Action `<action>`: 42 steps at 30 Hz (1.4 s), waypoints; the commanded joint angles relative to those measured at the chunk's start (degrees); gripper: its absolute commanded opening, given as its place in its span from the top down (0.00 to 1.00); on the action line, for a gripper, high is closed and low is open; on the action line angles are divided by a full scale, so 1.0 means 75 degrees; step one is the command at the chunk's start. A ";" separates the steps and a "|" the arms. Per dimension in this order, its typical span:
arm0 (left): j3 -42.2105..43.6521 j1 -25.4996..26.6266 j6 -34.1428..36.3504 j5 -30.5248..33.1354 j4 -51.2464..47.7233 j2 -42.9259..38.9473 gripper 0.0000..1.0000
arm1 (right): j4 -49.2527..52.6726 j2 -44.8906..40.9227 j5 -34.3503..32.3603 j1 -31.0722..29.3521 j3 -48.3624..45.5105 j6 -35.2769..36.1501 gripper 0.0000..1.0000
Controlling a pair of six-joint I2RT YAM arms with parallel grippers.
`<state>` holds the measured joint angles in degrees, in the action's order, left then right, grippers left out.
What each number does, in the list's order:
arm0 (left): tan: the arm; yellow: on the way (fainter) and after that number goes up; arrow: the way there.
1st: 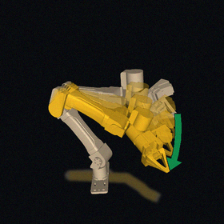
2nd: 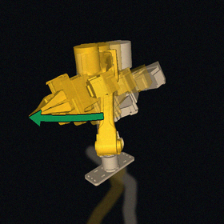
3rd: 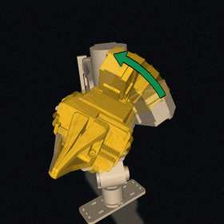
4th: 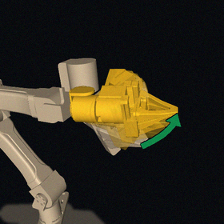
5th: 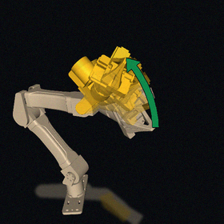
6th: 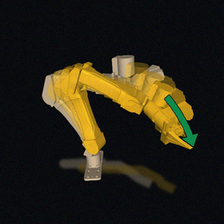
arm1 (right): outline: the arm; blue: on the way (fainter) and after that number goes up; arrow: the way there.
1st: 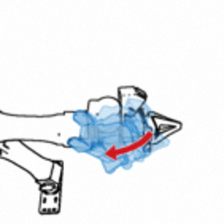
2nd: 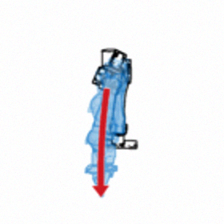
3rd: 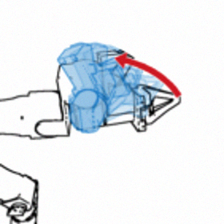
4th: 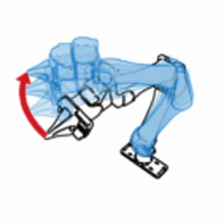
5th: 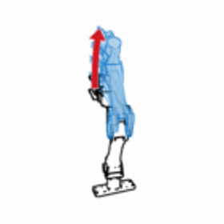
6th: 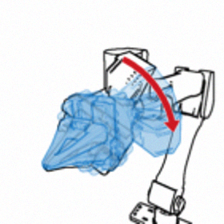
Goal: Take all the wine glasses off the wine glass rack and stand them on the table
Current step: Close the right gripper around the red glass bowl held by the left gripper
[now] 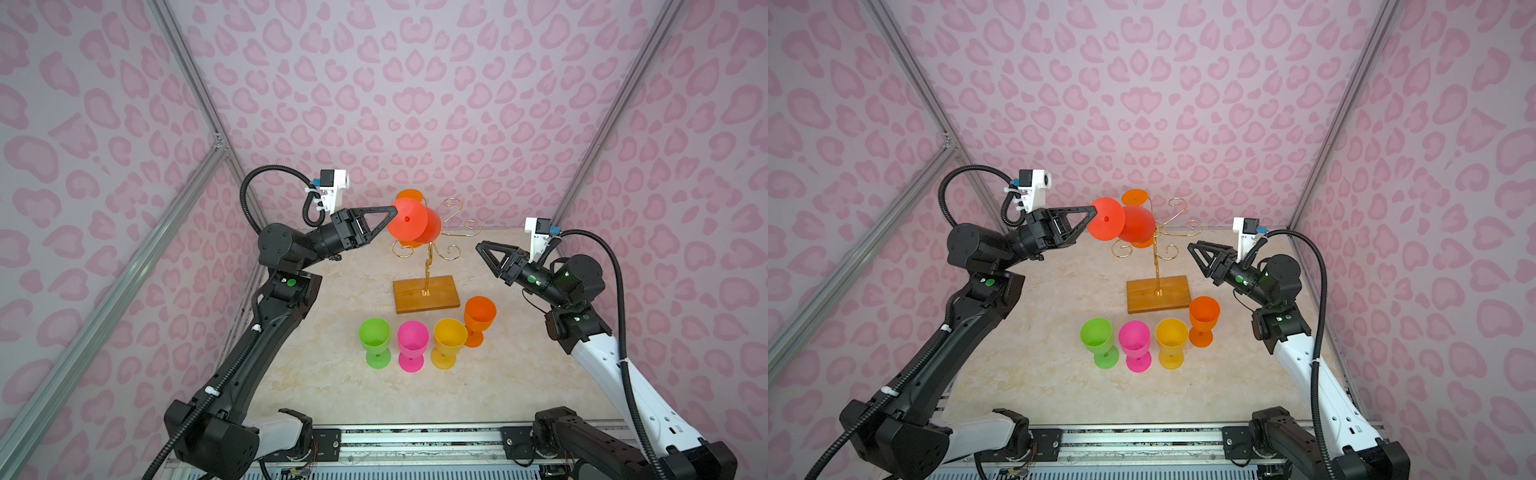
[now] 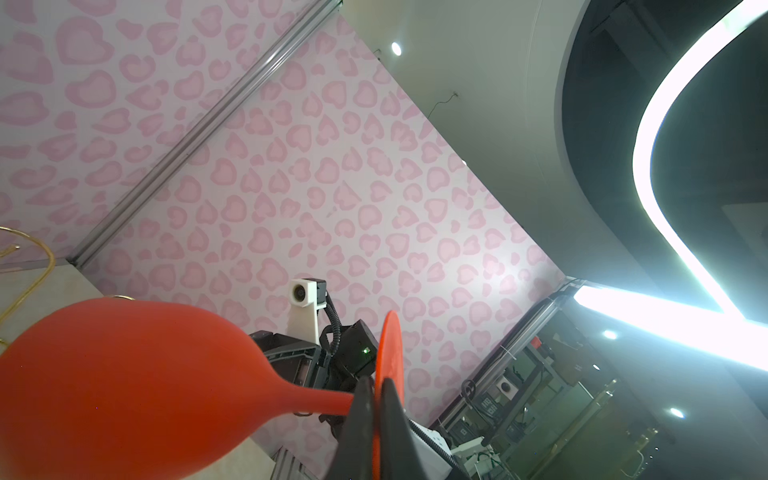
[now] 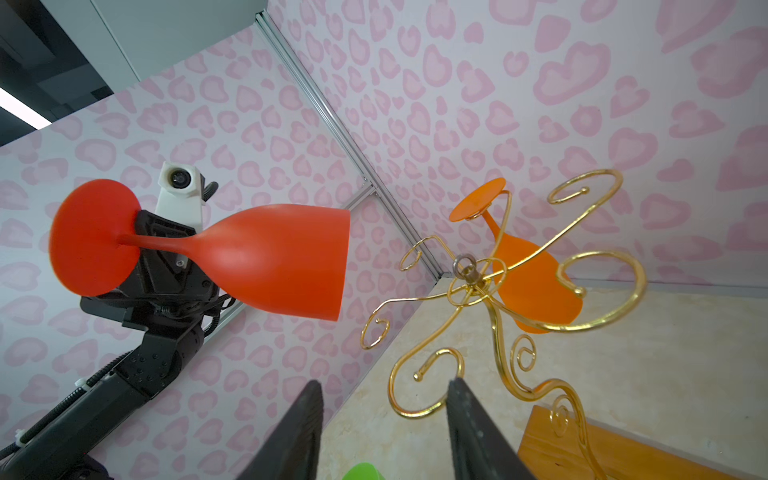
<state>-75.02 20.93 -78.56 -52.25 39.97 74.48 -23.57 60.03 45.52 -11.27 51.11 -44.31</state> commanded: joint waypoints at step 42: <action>-0.0540 0.0854 -0.5409 0.1164 0.6859 0.3209 0.97 | -0.6193 0.1019 0.0799 -0.0267 -0.0808 -0.2720 0.68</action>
<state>-78.15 27.38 -118.39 -44.53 88.31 98.04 -63.02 67.35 50.28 -13.23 45.56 -62.48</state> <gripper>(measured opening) 0.070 0.323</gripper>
